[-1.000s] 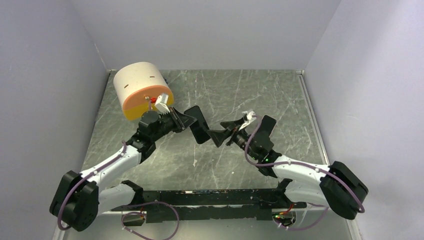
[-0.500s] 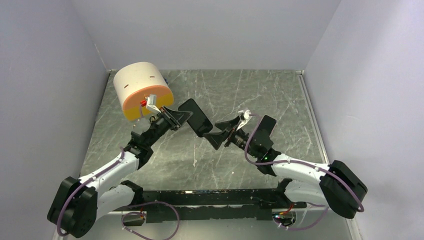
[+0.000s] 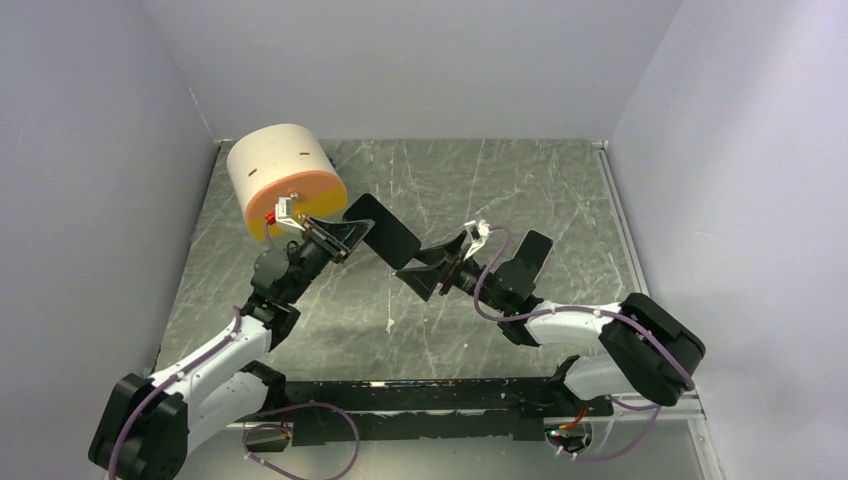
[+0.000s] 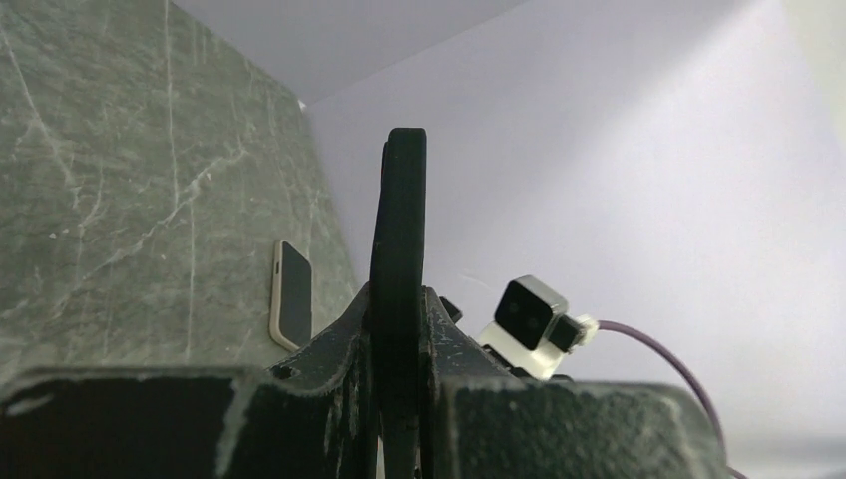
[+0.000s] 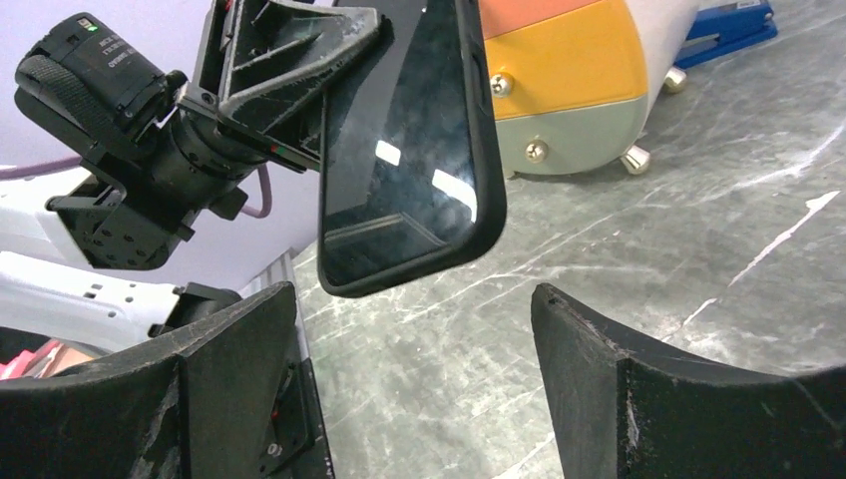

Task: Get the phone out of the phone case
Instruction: Remove the phone case from the phone.

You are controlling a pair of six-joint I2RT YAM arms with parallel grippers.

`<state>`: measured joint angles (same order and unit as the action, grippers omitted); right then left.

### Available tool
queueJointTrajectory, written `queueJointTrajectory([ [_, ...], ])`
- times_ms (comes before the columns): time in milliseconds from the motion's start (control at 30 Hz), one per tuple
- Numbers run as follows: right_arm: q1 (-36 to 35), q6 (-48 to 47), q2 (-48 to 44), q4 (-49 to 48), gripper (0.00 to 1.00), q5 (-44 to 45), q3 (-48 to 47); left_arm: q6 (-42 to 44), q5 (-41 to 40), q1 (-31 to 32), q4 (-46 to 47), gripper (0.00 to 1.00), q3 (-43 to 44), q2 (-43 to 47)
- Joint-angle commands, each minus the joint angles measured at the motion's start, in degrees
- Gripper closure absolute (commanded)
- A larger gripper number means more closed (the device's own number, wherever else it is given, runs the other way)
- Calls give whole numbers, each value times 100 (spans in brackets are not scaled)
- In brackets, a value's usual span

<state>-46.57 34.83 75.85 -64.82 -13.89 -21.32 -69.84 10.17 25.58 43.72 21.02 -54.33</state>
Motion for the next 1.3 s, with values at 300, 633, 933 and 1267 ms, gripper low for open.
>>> queueJointTrajectory([
  [300, -2, 308, 470, -1437, 30, -788, -548, -897, -411, -18, 968, 97, -209, 349],
  [633, -1, 199, 558, -1467, 61, -1316, -713, -1101, -328, -61, 538, 98, -164, 469],
  [933, 7, -612, 581, -1426, 92, -1778, -669, -1331, 644, -299, 436, 97, 92, -10],
  [1267, 47, -1815, 339, -344, 100, -1752, -780, -1260, 1732, -582, 498, 97, 409, -401],
])
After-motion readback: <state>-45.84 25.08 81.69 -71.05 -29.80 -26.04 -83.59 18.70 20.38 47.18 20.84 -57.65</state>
